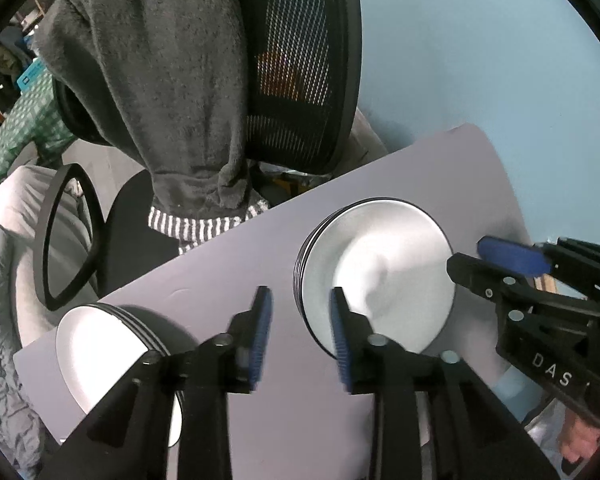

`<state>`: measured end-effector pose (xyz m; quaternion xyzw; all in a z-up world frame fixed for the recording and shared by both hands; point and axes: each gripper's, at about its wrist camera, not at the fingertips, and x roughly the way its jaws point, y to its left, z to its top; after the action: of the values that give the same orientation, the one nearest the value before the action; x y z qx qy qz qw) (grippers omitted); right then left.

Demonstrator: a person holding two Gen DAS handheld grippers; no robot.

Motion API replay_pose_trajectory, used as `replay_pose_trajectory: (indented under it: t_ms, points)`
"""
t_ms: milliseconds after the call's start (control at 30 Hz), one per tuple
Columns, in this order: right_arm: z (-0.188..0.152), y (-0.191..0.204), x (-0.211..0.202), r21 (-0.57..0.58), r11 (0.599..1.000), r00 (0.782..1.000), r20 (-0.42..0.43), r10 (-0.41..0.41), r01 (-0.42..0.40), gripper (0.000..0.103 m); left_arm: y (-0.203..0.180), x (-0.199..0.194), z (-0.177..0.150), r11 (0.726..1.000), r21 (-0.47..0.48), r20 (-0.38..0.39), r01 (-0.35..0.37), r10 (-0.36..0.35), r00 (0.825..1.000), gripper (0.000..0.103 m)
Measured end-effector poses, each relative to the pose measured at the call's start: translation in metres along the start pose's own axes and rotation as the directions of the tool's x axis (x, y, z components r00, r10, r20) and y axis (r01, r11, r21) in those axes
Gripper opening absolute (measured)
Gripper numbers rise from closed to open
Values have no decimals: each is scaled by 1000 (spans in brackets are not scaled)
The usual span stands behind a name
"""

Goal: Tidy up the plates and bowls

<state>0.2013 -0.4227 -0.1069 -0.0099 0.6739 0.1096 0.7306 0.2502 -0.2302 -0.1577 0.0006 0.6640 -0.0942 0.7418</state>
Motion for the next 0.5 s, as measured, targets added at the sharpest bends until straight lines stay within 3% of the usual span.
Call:
replay_pose_trajectory:
  t_ms: [233, 500]
  points:
    - [-4, 3, -25, -32, 998, 996, 71, -51, 54, 46, 11, -24, -13, 999, -27, 42, 39, -38, 998, 51]
    - [-16, 10, -54, -41, 997, 991, 119, -67, 72, 50, 20, -44, -35, 998, -32, 72, 45, -43, 996, 52]
